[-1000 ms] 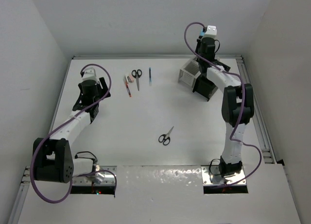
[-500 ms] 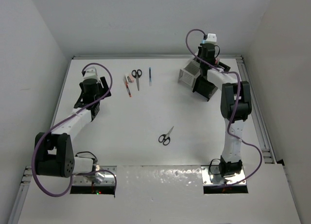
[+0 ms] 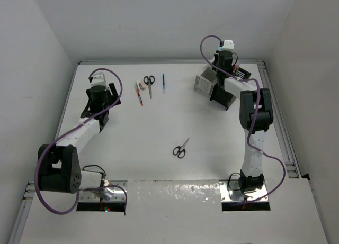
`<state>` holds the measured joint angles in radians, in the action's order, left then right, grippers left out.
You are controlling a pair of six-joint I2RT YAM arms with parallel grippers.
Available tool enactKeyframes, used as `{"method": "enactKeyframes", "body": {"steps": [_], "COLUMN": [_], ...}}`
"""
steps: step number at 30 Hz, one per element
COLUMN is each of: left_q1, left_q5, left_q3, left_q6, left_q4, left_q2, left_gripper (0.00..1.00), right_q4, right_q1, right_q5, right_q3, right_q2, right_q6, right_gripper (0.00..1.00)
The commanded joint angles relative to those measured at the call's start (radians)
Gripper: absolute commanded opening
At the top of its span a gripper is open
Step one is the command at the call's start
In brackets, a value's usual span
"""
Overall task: Sort the stationery into containers
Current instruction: Place the pen in the storage box.
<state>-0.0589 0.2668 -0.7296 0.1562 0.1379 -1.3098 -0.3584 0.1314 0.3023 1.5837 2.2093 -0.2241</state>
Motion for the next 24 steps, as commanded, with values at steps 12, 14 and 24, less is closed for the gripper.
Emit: {"method": "enactKeyframes", "body": {"steps": [12, 14, 24], "left_q1": [-0.001, -0.002, -0.002], "left_q5": [-0.006, -0.009, -0.009], "left_q3": [-0.007, -0.004, -0.001], "left_q6": [-0.012, -0.012, -0.020], "left_q4": [0.077, 0.083, 0.094], "left_q2": [0.017, 0.017, 0.023], "left_gripper": [0.68, 0.68, 0.68], "right_q4": [0.009, 0.009, 0.022], "right_q1": [-0.001, -0.001, 0.005], "right_q5": [-0.032, -0.035, -0.101], "right_q3": [-0.030, -0.033, -0.028], "right_q2": [-0.065, -0.079, -0.197], "right_q6": [-0.008, -0.009, -0.009], "right_gripper": [0.37, 0.41, 0.72]}}
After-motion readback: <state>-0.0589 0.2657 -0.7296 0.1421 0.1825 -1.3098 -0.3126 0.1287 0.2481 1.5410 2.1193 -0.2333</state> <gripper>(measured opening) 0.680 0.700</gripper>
